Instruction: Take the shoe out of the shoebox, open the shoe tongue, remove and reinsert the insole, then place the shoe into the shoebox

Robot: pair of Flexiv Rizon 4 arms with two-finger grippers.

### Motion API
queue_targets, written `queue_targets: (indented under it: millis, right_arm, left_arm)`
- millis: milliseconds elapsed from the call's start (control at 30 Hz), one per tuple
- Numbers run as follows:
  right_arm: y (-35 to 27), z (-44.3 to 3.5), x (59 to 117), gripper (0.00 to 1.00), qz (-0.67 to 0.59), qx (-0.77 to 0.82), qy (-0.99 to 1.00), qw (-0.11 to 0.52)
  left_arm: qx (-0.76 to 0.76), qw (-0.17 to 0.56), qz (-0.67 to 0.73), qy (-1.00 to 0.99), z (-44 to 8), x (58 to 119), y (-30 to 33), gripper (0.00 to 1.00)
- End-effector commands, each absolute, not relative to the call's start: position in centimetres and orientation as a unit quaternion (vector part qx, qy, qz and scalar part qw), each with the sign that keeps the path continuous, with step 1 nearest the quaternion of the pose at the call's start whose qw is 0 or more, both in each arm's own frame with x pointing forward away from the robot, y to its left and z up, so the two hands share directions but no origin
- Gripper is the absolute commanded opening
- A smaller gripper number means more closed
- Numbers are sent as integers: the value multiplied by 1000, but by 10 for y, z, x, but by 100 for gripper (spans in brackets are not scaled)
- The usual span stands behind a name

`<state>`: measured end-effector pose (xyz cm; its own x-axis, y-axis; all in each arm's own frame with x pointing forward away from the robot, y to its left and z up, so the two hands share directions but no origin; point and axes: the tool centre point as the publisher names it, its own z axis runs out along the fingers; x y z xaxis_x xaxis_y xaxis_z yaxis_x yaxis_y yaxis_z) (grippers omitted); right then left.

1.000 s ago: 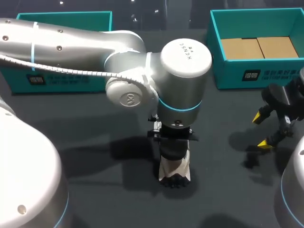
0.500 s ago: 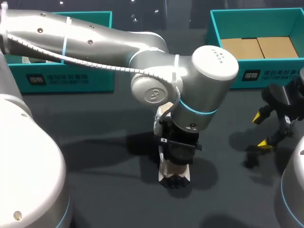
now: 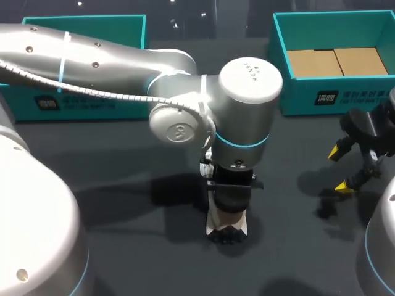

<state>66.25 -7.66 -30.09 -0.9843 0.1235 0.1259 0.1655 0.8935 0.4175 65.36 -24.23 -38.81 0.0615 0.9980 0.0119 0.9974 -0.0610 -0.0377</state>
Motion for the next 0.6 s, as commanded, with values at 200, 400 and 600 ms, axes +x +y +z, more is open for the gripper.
queue_targets:
  millis: [200, 400, 600]
  right_arm:
    - [-76, -301, 661, 100, -217, -75, -972, 47]
    - [-76, -301, 661, 100, -217, -75, -972, 47]
    - [-76, -301, 661, 100, -217, -75, -972, 47]
  left_arm:
    - [-717, -77, 35, -691, -350, 666, -246, 0]
    - [-718, -81, 12, -692, -348, 673, -251, 0]
    - [-714, -79, -2, -696, -352, 676, -249, 0]
